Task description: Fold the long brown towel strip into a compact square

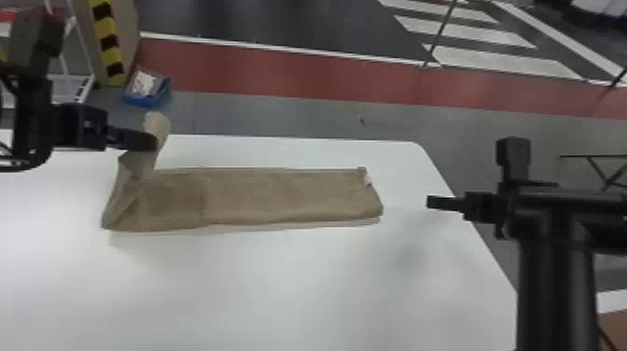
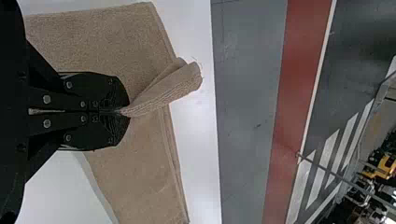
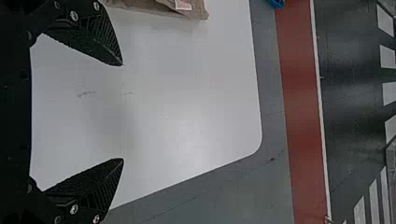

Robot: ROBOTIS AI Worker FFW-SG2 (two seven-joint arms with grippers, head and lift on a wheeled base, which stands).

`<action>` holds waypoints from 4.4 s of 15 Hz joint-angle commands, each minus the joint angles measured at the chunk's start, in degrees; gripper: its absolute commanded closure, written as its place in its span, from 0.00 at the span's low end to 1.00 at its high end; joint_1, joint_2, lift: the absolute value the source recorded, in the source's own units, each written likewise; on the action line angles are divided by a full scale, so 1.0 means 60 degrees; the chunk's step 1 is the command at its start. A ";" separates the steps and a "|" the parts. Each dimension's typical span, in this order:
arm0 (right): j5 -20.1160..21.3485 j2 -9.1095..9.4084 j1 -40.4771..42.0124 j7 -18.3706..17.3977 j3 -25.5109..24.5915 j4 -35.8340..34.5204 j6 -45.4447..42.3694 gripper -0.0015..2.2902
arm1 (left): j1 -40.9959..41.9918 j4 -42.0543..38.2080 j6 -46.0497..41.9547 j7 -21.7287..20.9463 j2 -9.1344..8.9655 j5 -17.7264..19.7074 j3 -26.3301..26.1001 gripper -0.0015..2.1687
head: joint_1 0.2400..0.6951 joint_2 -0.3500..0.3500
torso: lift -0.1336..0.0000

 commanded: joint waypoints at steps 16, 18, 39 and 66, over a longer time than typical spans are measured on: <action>-0.0295 -0.0282 0.0584 0.0000 -0.0198 -0.0066 -0.0229 0.07 | -0.1028 0.2021 -0.0496 0.1824 -0.0671 0.0032 -0.1344 0.95 | 1.00 0.01 | 0.07; -0.0280 -0.0297 0.0496 0.0000 -0.0183 -0.0081 -0.0199 0.07 | -0.0926 0.2021 -0.0496 0.2058 -0.0671 0.0222 -0.1534 0.95 | 1.00 0.00 | 0.07; -0.1555 0.1982 0.0042 -0.0030 0.1912 -0.2278 0.1558 0.06 | 0.0891 0.0586 -0.0847 0.2146 -0.0471 0.1218 0.0531 0.03 | 1.00 0.20 | 0.07; -0.0646 0.1982 -0.1189 0.0586 0.1999 -0.0535 0.3053 0.07 | 0.3088 -0.0279 -0.1287 0.1634 0.1697 0.2932 0.2992 0.04 | 1.00 0.65 | 0.07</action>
